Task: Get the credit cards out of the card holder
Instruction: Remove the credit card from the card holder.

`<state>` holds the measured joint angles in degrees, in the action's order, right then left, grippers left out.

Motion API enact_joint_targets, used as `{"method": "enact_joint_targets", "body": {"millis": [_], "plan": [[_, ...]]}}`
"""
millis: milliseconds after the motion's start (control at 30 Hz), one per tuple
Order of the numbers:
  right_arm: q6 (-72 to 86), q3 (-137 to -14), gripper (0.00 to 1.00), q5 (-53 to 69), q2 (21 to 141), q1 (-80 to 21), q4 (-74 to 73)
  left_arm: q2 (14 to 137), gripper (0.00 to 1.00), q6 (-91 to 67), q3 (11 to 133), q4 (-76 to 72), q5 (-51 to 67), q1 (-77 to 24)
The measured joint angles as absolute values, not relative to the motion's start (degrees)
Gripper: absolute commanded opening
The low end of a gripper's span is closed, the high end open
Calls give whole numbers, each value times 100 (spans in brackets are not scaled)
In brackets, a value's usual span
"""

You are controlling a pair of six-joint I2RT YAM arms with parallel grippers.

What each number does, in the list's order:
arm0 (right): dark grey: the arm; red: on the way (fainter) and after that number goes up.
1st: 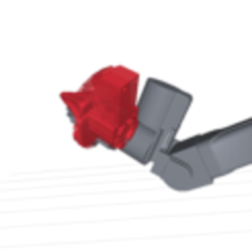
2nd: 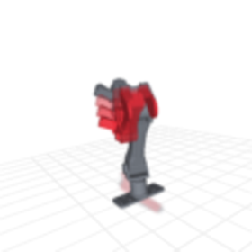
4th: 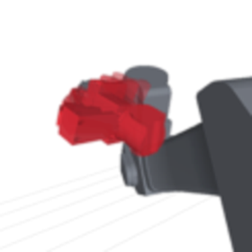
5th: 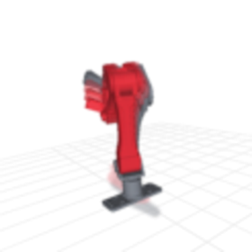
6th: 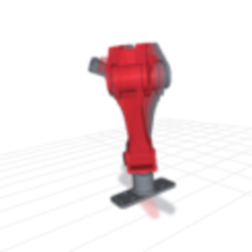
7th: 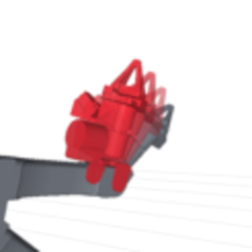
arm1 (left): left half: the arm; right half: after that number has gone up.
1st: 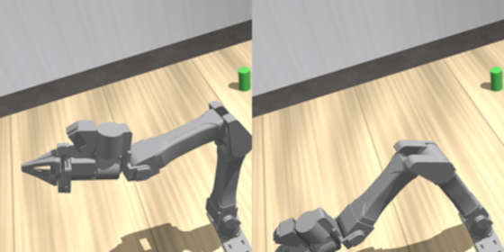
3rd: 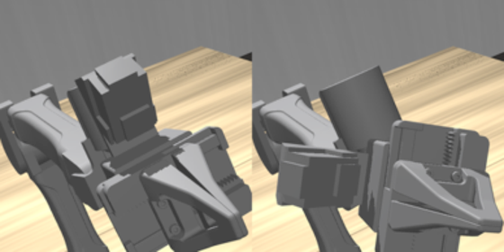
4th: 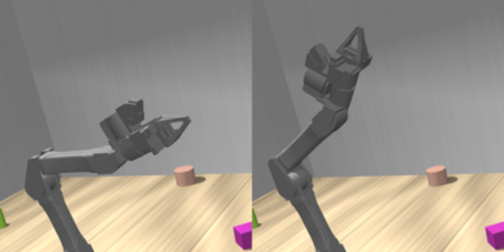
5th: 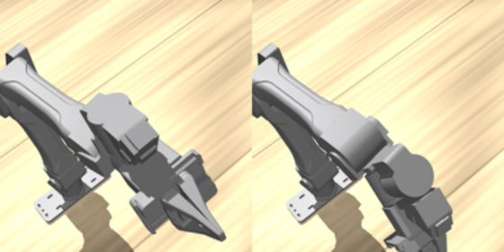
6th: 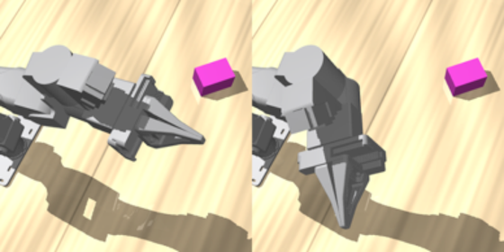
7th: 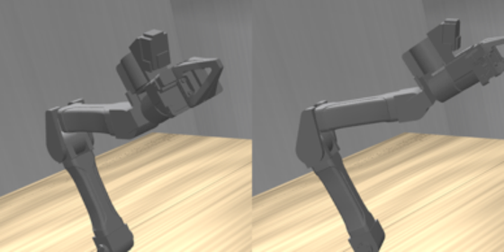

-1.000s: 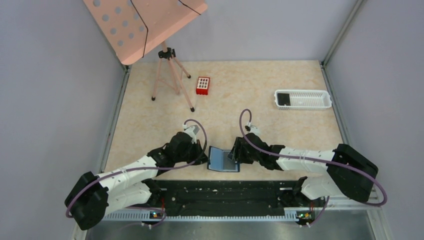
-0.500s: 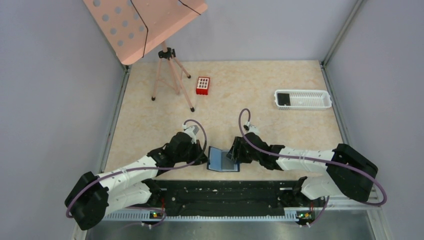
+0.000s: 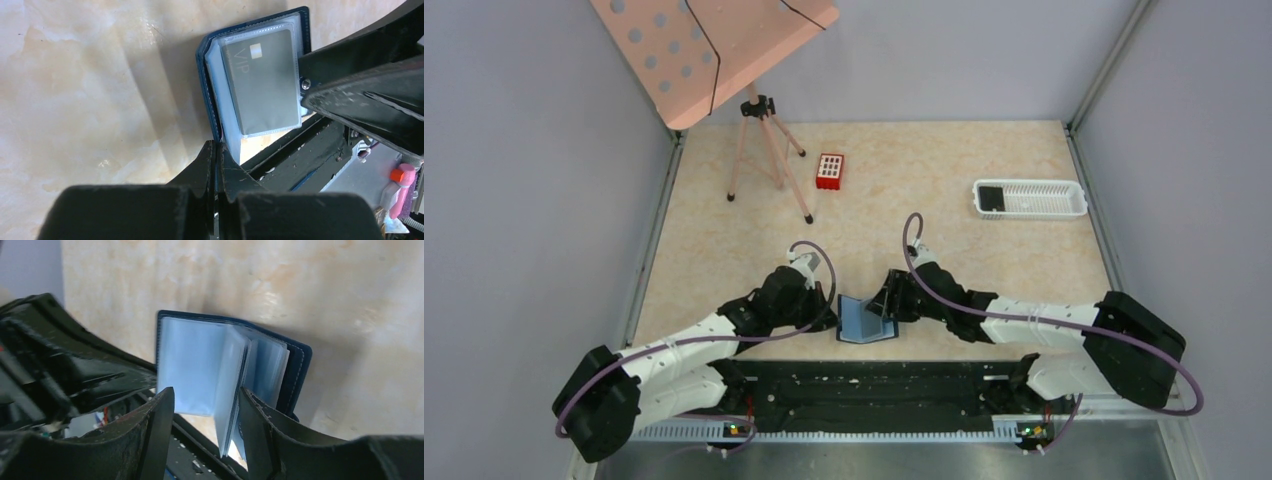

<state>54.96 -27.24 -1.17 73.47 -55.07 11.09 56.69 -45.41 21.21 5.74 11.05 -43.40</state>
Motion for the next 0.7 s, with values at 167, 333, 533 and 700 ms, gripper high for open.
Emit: {"method": "enact_joint_targets", "body": {"millis": [167, 333, 533, 700], "plan": [[5448, -2724, 50, 272, 7312, -5509, 1573, 5673, 0, -4558, 2110, 563, 1103, -4335], [5443, -2714, 46, 480, 7312, -5509, 1728, 5675, 0, -4593, 2106, 558, 1109, -4338], [5400, -2698, 27, 569, 7314, -5509, 1756, 5675, 0, -4619, 2082, 556, 1109, -4338], [5376, -2698, 22, 578, 7314, -5511, 1756, 5675, 0, -4639, 2053, 552, 1107, -4338]]}}
